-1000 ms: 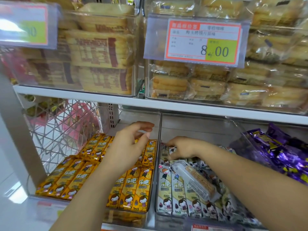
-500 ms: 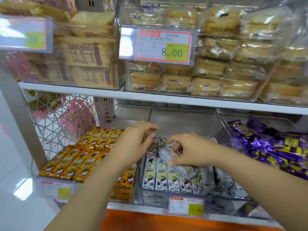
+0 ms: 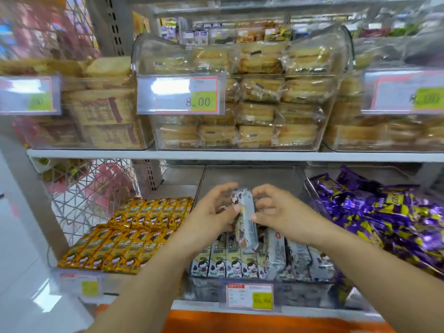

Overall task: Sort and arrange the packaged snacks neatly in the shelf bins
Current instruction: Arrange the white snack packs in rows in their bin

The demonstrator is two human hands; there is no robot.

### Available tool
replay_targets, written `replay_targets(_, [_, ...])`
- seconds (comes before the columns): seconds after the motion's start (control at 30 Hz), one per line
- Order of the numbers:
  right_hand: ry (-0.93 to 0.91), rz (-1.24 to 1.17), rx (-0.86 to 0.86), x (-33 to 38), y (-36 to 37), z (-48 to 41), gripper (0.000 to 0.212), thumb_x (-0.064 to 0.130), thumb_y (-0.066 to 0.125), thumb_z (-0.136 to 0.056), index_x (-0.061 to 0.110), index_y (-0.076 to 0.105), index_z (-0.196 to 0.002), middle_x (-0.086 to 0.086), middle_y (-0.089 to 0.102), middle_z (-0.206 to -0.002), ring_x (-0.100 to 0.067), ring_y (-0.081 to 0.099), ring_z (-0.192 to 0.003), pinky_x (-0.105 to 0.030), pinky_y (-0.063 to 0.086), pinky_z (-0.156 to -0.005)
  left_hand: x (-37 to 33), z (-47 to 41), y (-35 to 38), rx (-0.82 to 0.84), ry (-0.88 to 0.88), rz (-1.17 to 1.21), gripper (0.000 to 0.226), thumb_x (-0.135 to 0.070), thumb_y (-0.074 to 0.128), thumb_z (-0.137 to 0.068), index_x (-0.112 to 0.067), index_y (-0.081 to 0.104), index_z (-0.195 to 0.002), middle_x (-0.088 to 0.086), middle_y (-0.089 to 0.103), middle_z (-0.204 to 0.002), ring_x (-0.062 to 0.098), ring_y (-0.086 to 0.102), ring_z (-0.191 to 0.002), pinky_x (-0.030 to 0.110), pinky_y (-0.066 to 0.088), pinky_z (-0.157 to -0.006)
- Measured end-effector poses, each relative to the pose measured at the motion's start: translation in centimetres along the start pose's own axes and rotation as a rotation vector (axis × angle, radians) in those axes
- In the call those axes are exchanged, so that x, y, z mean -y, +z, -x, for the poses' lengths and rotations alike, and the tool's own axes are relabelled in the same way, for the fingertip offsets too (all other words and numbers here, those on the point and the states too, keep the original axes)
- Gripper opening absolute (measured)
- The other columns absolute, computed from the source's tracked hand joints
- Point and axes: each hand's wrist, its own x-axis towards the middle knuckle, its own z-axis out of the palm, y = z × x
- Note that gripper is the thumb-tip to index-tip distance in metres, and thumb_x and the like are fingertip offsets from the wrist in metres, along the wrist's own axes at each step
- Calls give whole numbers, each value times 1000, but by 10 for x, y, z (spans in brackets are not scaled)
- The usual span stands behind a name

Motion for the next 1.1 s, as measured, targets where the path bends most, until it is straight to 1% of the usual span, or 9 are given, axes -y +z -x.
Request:
replay_targets(0.13, [-97,39,-113,-9,-9,8,30,14,67,-85,31,58,-108,8,65,-105,-9,65,-92,-34,53,-88,-2,-7,9,6,-15,0,29,-16,59,-92,-31,54,-117,-4,64,-112,6,66,-92,26,56,-74])
replay_targets(0.27, [-153,276,-201,-18,-21,15,27,19,62,-89,38,59,-109,23,61,-99,9,57,-89,-6,44,-77,-1,-28,12,-308,-38,-15,19,-22,63,-91,-31,52,-103,-6,63,-101,11,67,-85,33,56,-82])
replay_targets(0.4, [-170,403,-209,-19,-28,16,23,21,58,-92,34,63,-110,20,63,-101,5,58,-92,-22,49,-87,14,-47,13,-498,-53,-127,25,-20,63,-88,-34,44,-97,-6,57,-95,21,64,-89,47,54,-86])
replay_targets(0.53, [-168,488,-192,-20,-35,17,25,21,54,-93,30,62,-115,16,63,-107,0,58,-96,-25,48,-88,24,-59,26,-581,-116,-276,28,-18,60,-90,-19,38,-108,-5,49,-88,20,56,-90,34,48,-81])
replay_targets(0.67, [-190,599,-120,-24,-35,21,27,21,54,-93,29,62,-118,14,64,-112,-4,57,-102,-27,45,-94,24,-64,27,-419,-269,-589,11,-27,53,-94,-17,50,-96,-3,54,-80,10,53,-67,23,39,-53])
replay_targets(0.73, [-196,628,-105,-26,-37,22,26,22,54,-93,29,63,-117,14,65,-112,-4,58,-102,-26,44,-95,21,-67,21,-271,-353,-809,23,-33,51,-94,-12,59,-87,5,61,-85,13,54,-68,24,42,-57])
replay_targets(0.83, [-187,632,-103,-31,-41,22,26,24,57,-92,31,63,-117,15,66,-110,-5,58,-102,-27,43,-95,24,-72,20,-69,-414,-976,31,-36,53,-94,-9,62,-104,9,63,-95,21,57,-79,27,45,-70])
replay_targets(0.97, [-173,631,-101,-36,-46,25,26,22,56,-92,29,63,-115,14,65,-109,-6,59,-98,-24,43,-92,24,-81,24,-8,-368,-934,40,-36,53,-94,-20,47,-130,8,60,-109,10,58,-72,13,41,-52])
replay_targets(1.1, [-179,631,-100,-39,-50,26,27,20,54,-93,28,62,-117,15,65,-108,-2,58,-97,-15,40,-86,30,-91,17,197,-368,-937,54,-37,51,-96,-25,32,-146,11,47,-142,25,53,-121,27,38,-98])
